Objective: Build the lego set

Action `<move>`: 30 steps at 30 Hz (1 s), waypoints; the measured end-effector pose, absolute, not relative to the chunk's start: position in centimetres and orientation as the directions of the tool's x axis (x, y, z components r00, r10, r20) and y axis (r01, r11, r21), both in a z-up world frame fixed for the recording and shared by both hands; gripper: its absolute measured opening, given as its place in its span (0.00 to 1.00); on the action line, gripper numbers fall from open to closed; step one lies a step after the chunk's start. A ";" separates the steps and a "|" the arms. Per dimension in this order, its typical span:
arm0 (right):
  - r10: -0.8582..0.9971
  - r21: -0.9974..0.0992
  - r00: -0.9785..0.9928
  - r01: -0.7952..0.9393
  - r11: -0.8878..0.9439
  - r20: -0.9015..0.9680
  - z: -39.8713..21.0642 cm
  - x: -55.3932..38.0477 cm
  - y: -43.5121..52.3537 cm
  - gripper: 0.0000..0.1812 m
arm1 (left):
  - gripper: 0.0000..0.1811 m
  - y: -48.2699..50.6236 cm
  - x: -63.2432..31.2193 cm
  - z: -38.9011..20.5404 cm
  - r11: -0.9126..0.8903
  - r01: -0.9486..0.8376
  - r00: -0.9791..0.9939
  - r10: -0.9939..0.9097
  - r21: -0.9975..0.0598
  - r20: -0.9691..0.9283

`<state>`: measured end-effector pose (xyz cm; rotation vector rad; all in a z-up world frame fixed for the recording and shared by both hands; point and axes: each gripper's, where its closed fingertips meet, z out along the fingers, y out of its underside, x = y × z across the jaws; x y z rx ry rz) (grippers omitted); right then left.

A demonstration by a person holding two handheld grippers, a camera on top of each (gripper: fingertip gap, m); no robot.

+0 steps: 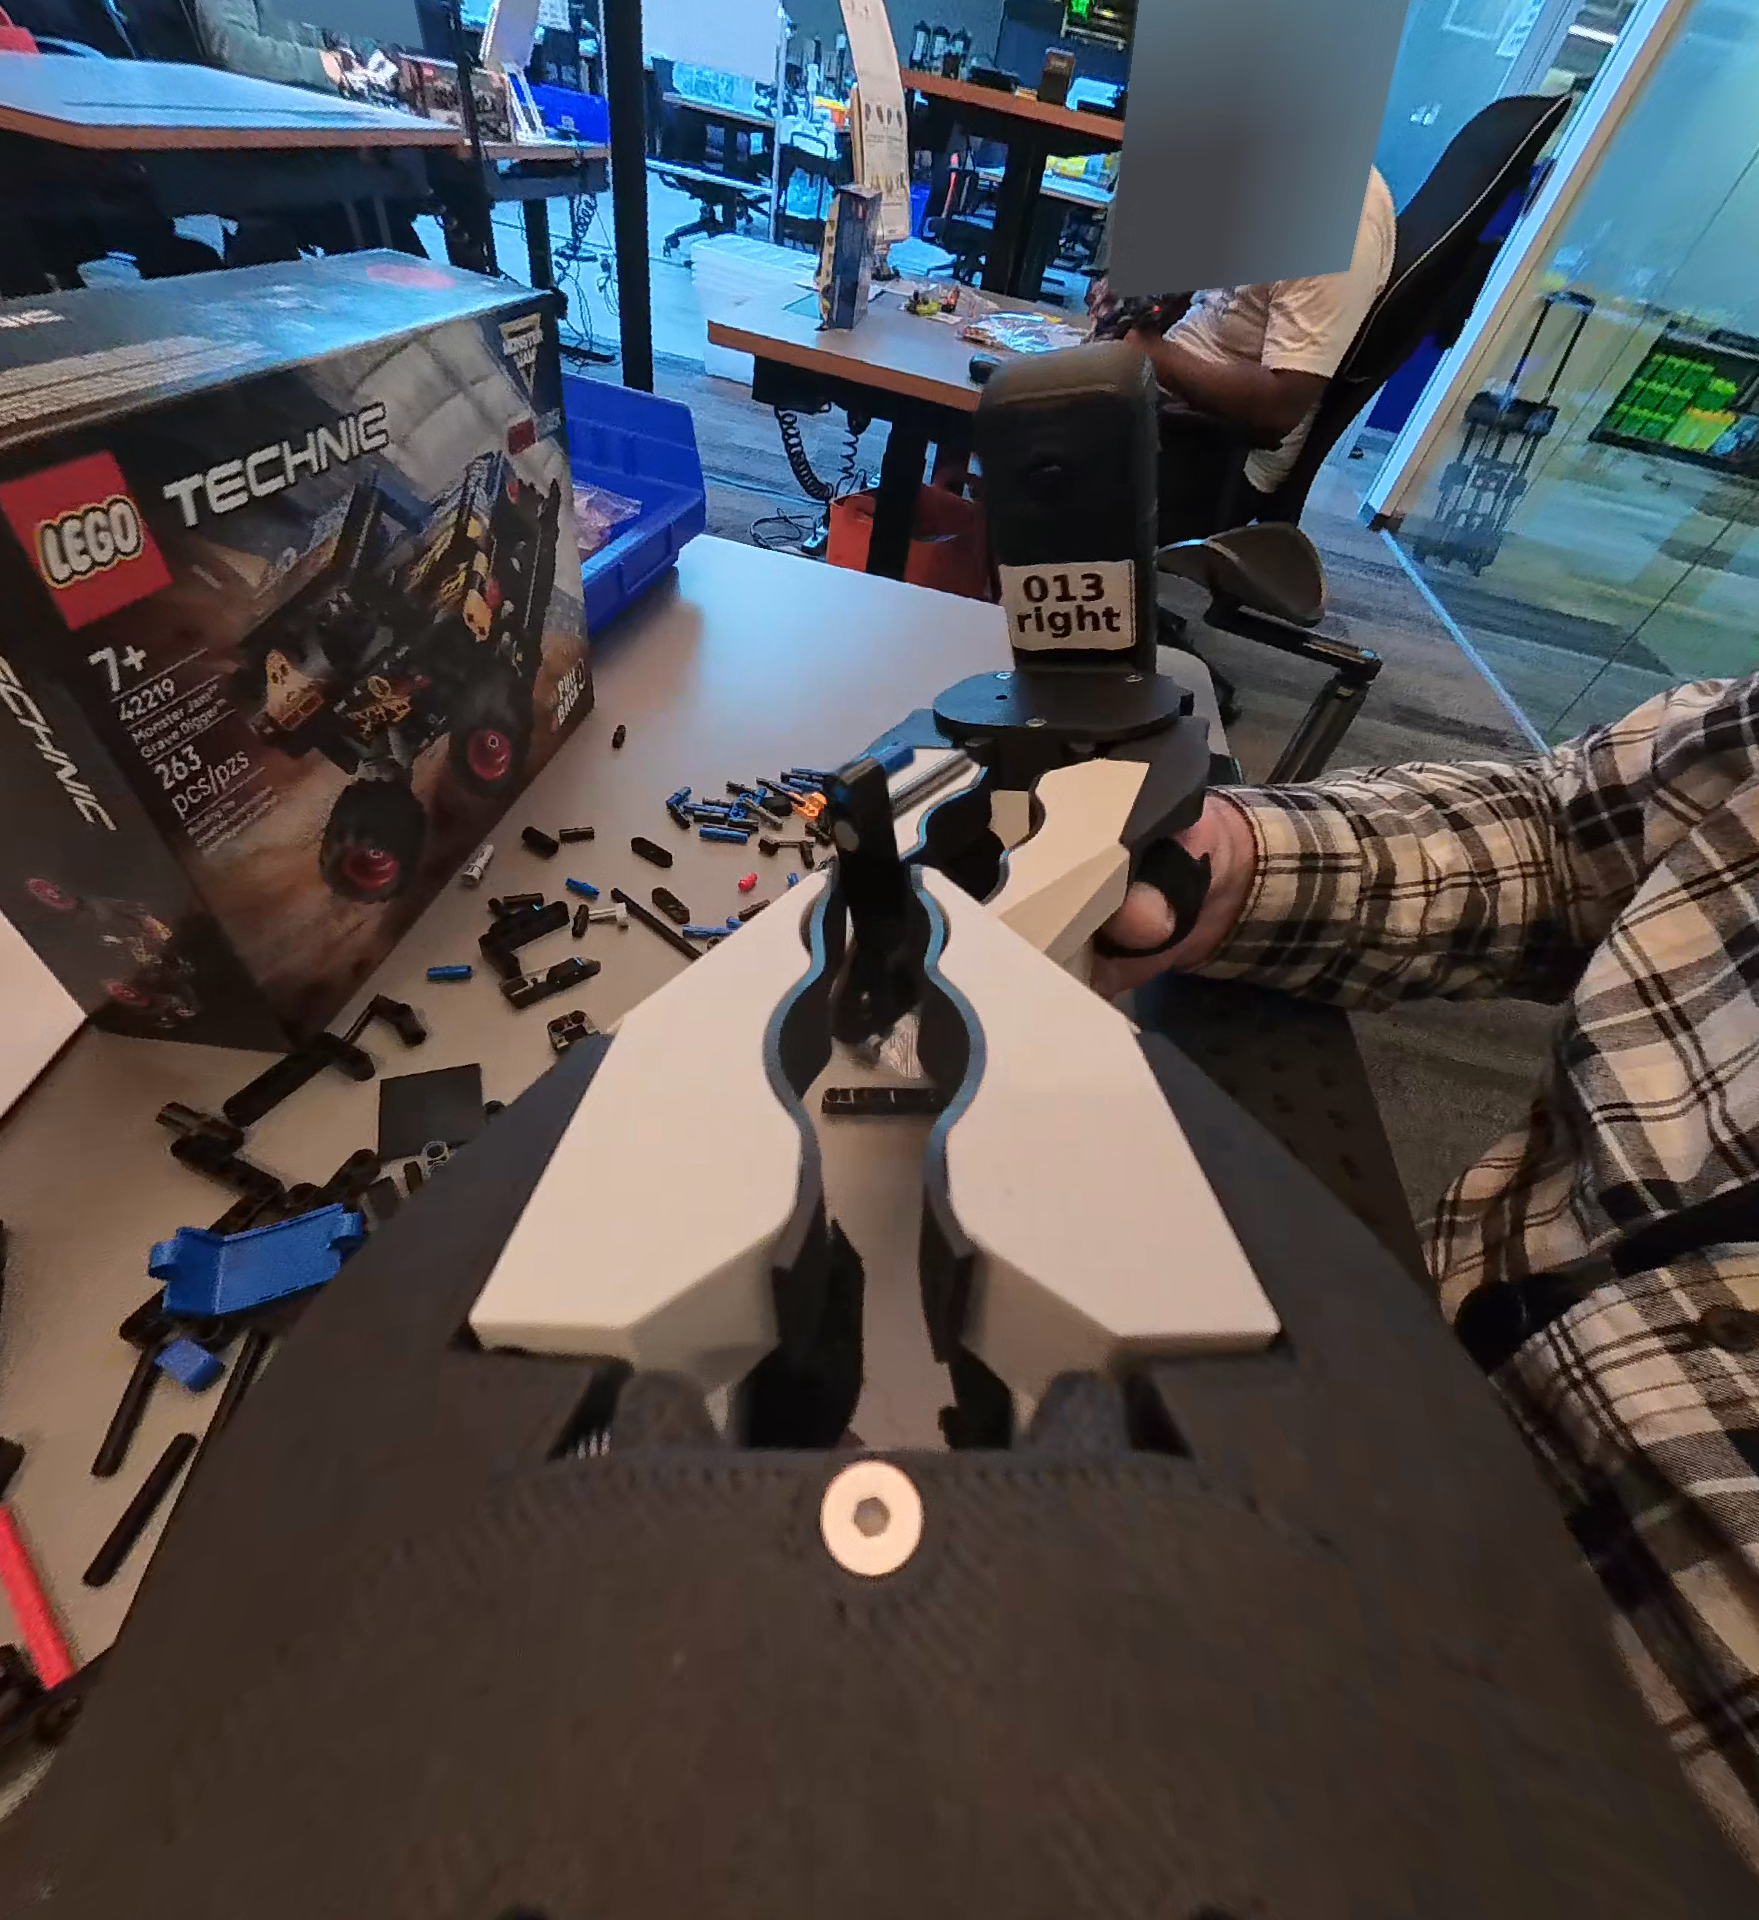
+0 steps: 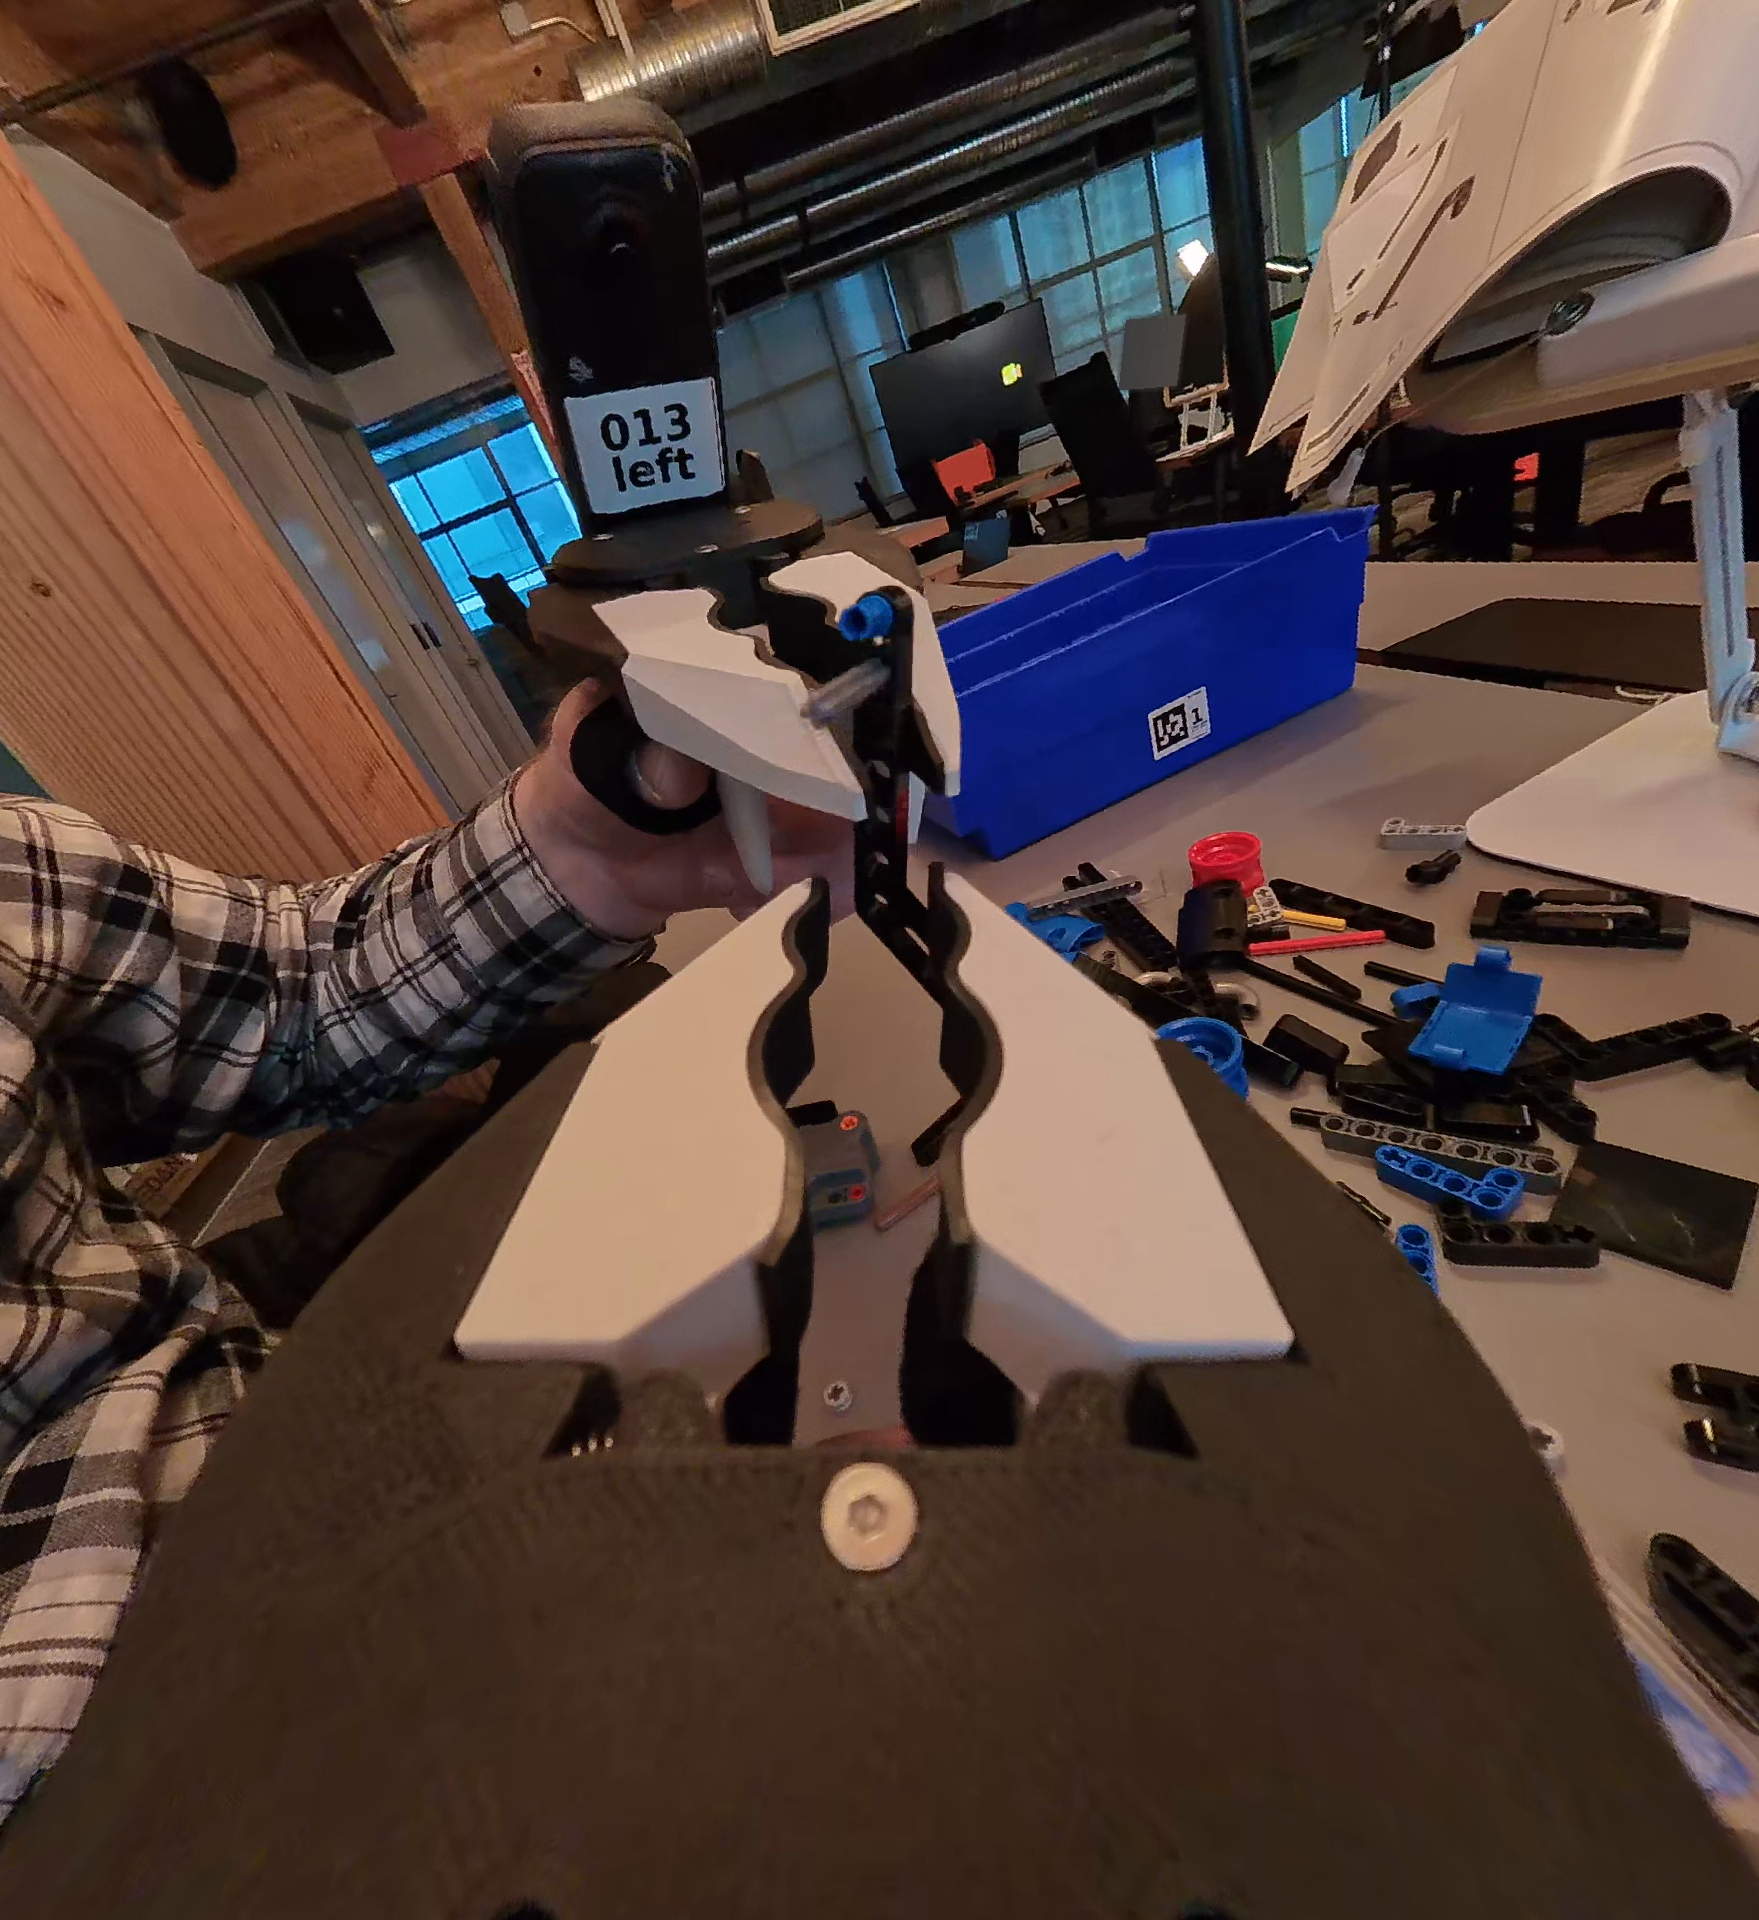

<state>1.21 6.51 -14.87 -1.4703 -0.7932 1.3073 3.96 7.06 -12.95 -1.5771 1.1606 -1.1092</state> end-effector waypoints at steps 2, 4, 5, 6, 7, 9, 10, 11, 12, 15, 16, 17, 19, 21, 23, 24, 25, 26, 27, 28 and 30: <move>0.918 -0.941 0.214 -0.136 -0.310 -0.333 -14.8 1.4 6.6 0.10 | 0.04 7.1 3.9 -12.8 -0.206 -0.194 0.173 -0.970 -0.959 0.173; 0.916 -0.940 0.216 -0.137 -0.313 -0.337 -14.8 1.5 6.7 0.10 | 0.04 7.2 3.9 -12.7 -0.222 -0.182 0.171 -0.966 -0.958 0.191; 0.916 -0.939 0.216 -0.138 -0.315 -0.339 -14.8 1.5 6.7 0.10 | 0.04 7.3 3.8 -12.8 -0.229 -0.181 0.168 -0.965 -0.956 0.199; 0.915 -0.940 0.219 -0.136 -0.314 -0.338 -14.9 1.5 6.7 0.11 | 0.04 7.3 3.8 -12.7 -0.237 -0.179 0.167 -0.964 -0.955 0.207; 0.915 -0.941 0.226 -0.133 -0.310 -0.334 -14.9 1.6 6.8 0.11 | 0.04 7.4 3.7 -12.6 -0.242 -0.173 0.168 -0.962 -0.955 0.213; 0.914 -0.942 0.234 -0.132 -0.307 -0.331 -14.9 1.8 6.9 0.11 | 0.04 7.6 3.5 -12.4 -0.252 -0.163 0.165 -0.960 -0.954 0.225; 0.913 -0.942 0.239 -0.135 -0.306 -0.331 -14.9 1.9 7.0 0.11 | 0.04 7.6 3.4 -12.3 -0.257 -0.157 0.164 -0.959 -0.953 0.232; 0.912 -0.942 0.242 -0.138 -0.305 -0.331 -14.9 2.0 7.1 0.11 | 0.04 7.7 3.3 -12.2 -0.263 -0.153 0.164 -0.958 -0.953 0.238; 0.912 -0.943 0.247 -0.139 -0.302 -0.328 -14.9 2.1 7.2 0.11 | 0.04 7.8 3.2 -12.2 -0.267 -0.148 0.165 -0.956 -0.952 0.242; 0.914 -0.953 0.275 -0.131 -0.272 -0.298 -14.8 2.2 7.4 0.11 | 0.04 7.9 3.1 -12.2 -0.286 -0.132 0.165 -0.950 -0.949 0.263; 0.916 -0.959 0.285 -0.119 -0.259 -0.283 -14.9 2.2 7.4 0.11 | 0.04 8.0 3.1 -12.2 -0.288 -0.129 0.169 -0.949 -0.949 0.265; 0.918 -0.965 0.299 -0.104 -0.241 -0.262 -15.1 2.1 7.4 0.11 | 0.04 8.1 3.1 -12.3 -0.290 -0.126 0.176 -0.948 -0.949 0.266; 0.923 -0.977 0.321 -0.076 -0.197 -0.211 -15.2 2.0 7.3 0.13 | 0.04 8.1 3.1 -12.3 -0.295 -0.123 0.179 -0.946 -0.947 0.271; 0.925 -0.986 0.340 -0.053 -0.159 -0.167 -15.2 2.0 7.3 0.14 | 0.04 8.3 3.0 -12.4 -0.285 -0.135 0.200 -0.946 -0.949 0.256; 0.924 -0.992 0.361 -0.013 -0.126 -0.123 -15.6 1.8 7.3 0.16 | 0.04 8.4 3.0 -12.3 -0.279 -0.141 0.204 -0.947 -0.950 0.248; 0.923 -0.995 0.374 0.001 -0.104 -0.096 -15.6 1.8 7.4 0.17 | 0.04 8.3 3.0 -12.3 -0.278 -0.138 0.203 -0.947 -0.951 0.247; 0.922 -0.996 0.379 0.008 -0.087 -0.078 -15.6 1.8 7.3 0.17 | 0.04 8.4 3.0 -12.3 -0.275 -0.141 0.208 -0.947 -0.951 0.243; 0.922 -0.997 0.381 0.015 -0.081 -0.069 -15.6 1.8 7.3 0.17 | 0.04 8.5 2.9 -12.3 -0.276 -0.145 0.212 -0.947 -0.950 0.243; 0.921 -0.997 0.384 0.019 -0.079 -0.066 -15.7 1.8 7.3 0.17 | 0.04 8.5 2.9 -12.3 -0.278 -0.144 0.209 -0.947 -0.950 0.246; 0.920 -0.997 0.387 0.016 -0.078 -0.066 -15.6 1.9 7.4 0.18 | 0.04 8.5 2.8 -12.2 -0.278 -0.141 0.209 -0.946 -0.950 0.246; 0.918 -0.997 0.391 0.006 -0.081 -0.072 -15.5 2.0 7.5 0.18 | 0.04 8.6 2.7 -12.1 -0.280 -0.135 0.214 -0.945 -0.950 0.248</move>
